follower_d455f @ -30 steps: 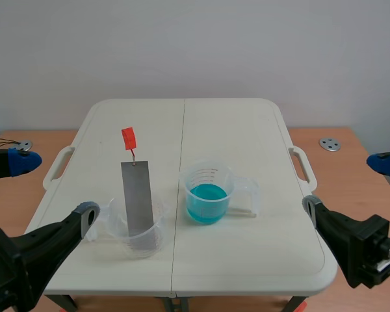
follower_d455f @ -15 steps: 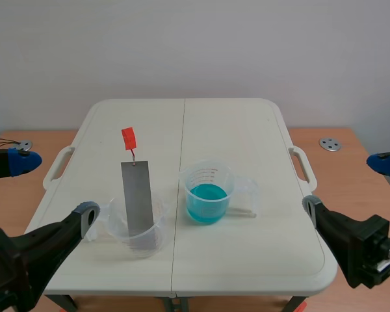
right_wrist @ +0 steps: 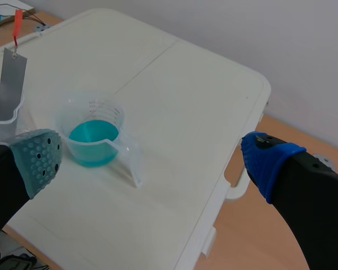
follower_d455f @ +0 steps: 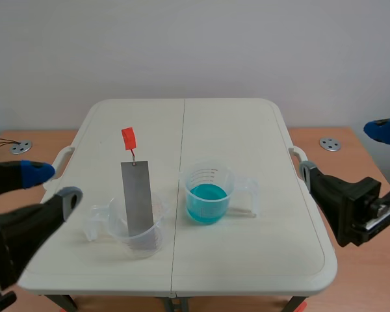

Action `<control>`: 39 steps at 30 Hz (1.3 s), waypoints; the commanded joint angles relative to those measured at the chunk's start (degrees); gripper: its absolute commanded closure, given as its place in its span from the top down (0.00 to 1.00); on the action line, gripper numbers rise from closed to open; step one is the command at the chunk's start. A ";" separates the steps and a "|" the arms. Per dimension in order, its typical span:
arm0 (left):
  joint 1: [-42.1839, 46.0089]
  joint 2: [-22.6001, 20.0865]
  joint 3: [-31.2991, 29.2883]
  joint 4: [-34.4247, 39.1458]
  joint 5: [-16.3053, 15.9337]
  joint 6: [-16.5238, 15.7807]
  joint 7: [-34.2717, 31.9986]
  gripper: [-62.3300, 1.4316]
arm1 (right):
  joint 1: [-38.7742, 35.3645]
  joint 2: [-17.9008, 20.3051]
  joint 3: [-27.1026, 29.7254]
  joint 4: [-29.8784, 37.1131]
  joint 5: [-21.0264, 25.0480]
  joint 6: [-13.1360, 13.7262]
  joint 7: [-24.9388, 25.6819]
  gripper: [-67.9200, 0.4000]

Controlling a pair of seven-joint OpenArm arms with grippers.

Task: Hold the metal plate by the orange handle, dip it into the blue solution, take it out and point at it, then put the plate back in the beaker on the left.
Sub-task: 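Lift the metal plate out of the left beaker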

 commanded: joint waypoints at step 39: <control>11.28 -5.42 -0.20 -33.07 7.48 7.37 6.32 0.17 | 35.85 -11.13 -26.43 -14.64 6.71 0.94 -13.49 0.98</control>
